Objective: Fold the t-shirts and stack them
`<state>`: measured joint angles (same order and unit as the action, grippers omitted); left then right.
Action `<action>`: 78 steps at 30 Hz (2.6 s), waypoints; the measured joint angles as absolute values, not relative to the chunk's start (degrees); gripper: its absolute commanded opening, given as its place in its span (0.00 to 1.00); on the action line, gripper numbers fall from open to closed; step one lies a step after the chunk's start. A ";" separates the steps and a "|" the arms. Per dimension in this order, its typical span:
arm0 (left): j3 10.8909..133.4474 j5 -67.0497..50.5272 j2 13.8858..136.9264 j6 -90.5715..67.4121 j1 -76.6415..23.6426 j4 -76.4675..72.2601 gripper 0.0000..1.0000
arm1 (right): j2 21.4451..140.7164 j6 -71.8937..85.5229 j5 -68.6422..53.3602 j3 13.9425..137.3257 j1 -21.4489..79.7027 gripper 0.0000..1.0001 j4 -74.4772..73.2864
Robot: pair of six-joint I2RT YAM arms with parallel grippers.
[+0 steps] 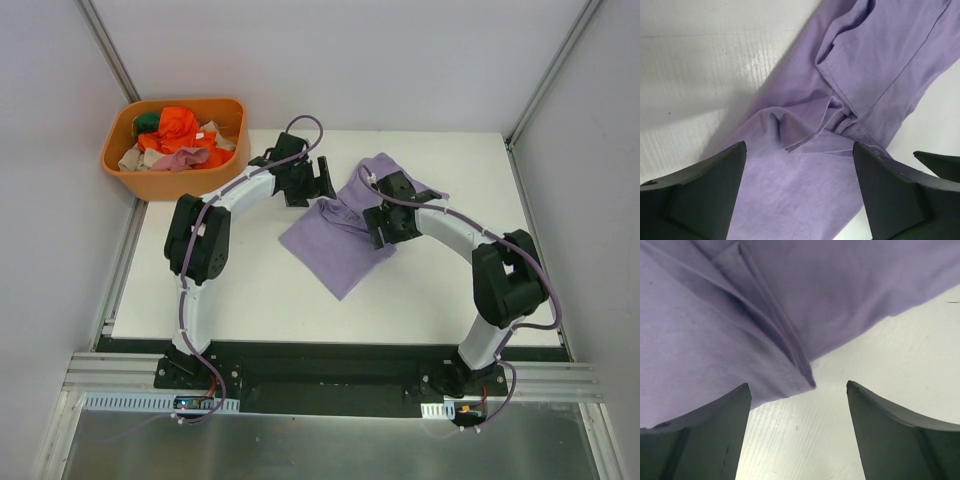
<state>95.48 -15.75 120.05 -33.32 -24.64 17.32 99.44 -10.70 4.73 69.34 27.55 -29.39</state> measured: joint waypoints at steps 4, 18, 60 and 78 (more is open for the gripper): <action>93.67 -15.94 118.28 -33.23 -24.64 16.58 0.99 | 99.39 -9.54 8.88 70.08 27.57 0.96 -29.61; 63.55 -2.22 89.69 -34.52 -19.84 13.91 0.99 | 100.09 -7.97 -11.94 71.44 34.68 0.96 -23.55; 59.13 -12.53 100.84 -36.73 -17.85 9.72 0.54 | 95.92 -10.15 -16.60 62.89 45.32 0.96 -18.92; 62.48 -13.02 104.99 -36.84 -17.98 8.78 0.00 | 98.56 -15.55 -3.95 64.53 56.66 0.86 -25.80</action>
